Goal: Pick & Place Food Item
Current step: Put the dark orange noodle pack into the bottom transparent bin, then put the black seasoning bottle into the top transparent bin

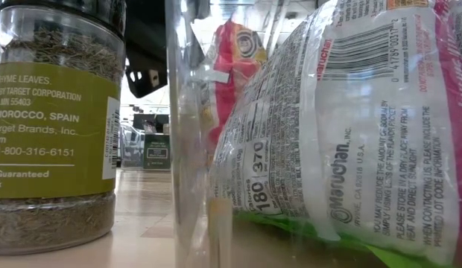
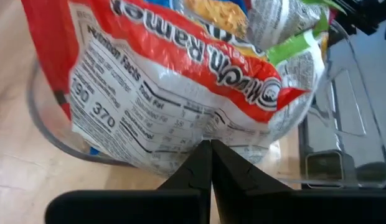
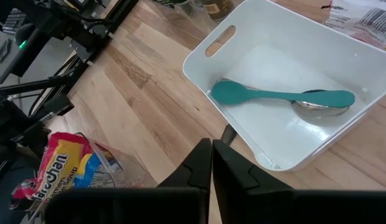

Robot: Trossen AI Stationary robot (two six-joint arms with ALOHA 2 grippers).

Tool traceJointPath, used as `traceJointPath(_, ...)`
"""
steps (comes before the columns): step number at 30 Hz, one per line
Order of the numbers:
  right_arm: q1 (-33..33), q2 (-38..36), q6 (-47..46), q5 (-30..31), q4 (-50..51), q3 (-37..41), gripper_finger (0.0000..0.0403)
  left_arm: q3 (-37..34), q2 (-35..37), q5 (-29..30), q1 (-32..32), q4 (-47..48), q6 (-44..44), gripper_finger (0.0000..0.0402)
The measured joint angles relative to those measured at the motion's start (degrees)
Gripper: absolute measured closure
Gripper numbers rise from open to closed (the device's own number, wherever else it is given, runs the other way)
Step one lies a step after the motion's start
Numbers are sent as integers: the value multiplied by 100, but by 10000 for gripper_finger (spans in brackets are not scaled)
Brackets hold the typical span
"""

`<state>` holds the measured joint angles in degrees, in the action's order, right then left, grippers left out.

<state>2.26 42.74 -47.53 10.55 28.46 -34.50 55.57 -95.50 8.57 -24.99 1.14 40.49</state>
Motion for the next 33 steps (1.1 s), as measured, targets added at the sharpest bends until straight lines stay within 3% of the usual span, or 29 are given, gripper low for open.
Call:
traceJointPath(22, 0, -1, 13, 0, 1, -1, 395, 0, 8, -268, 0, -6, -122, 401)
traceJointPath(33, 0, 0, 13, 0, 2, 0, 395, -7, 447, -283, 0, 39, -122, 401)
